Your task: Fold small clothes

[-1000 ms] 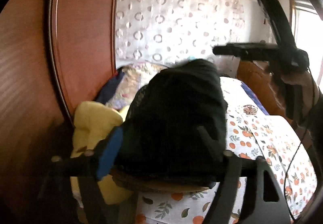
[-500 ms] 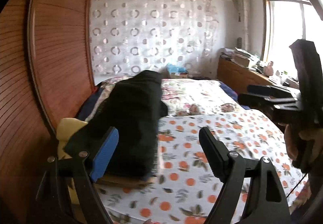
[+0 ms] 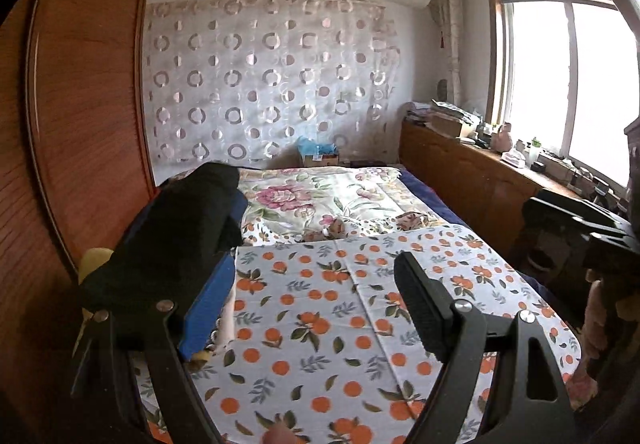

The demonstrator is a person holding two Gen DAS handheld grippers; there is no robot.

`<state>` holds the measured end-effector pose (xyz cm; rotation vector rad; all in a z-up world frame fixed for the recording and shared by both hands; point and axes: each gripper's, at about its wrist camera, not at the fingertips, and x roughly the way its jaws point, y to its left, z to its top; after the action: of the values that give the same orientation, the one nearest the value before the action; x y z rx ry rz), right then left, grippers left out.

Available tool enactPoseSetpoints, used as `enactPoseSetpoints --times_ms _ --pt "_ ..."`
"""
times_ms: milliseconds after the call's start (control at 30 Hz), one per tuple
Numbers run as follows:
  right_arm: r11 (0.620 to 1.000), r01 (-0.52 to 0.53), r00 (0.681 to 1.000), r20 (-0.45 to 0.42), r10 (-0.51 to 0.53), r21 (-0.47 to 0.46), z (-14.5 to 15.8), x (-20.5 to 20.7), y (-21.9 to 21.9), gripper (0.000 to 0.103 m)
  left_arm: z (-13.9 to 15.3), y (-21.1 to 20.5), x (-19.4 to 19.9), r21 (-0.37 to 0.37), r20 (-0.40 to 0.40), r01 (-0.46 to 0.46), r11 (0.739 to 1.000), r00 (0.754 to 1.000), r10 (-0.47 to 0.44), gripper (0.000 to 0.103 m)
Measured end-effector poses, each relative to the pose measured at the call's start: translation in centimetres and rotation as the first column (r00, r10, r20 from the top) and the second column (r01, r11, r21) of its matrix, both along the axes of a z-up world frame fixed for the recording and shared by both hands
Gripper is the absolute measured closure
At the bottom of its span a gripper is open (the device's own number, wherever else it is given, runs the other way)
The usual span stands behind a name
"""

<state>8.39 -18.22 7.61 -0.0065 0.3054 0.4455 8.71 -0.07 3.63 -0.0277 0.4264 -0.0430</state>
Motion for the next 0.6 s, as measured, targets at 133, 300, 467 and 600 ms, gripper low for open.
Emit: enactPoseSetpoints --times_ms 133,300,467,600 --pt "0.999 0.042 0.999 0.018 -0.043 0.015 -0.5 -2.4 -0.3 0.022 0.4 -1.4 -0.3 0.005 0.011 0.005 1.000 1.000 -0.005 0.021" --pt "0.998 0.058 0.998 0.019 -0.058 0.022 -1.4 -4.0 0.2 0.022 0.5 -2.0 -0.5 0.005 0.018 0.004 1.000 1.000 -0.004 0.021" --pt "0.997 0.068 0.997 0.021 -0.068 0.034 -1.9 -4.0 0.8 0.022 0.5 -2.0 -0.6 0.004 0.013 0.006 1.000 1.000 -0.006 0.021" --pt "0.997 0.071 0.997 0.017 -0.072 0.039 -2.3 -3.8 0.6 0.022 0.4 -2.0 -0.4 0.004 0.015 0.003 1.000 1.000 -0.003 0.021"
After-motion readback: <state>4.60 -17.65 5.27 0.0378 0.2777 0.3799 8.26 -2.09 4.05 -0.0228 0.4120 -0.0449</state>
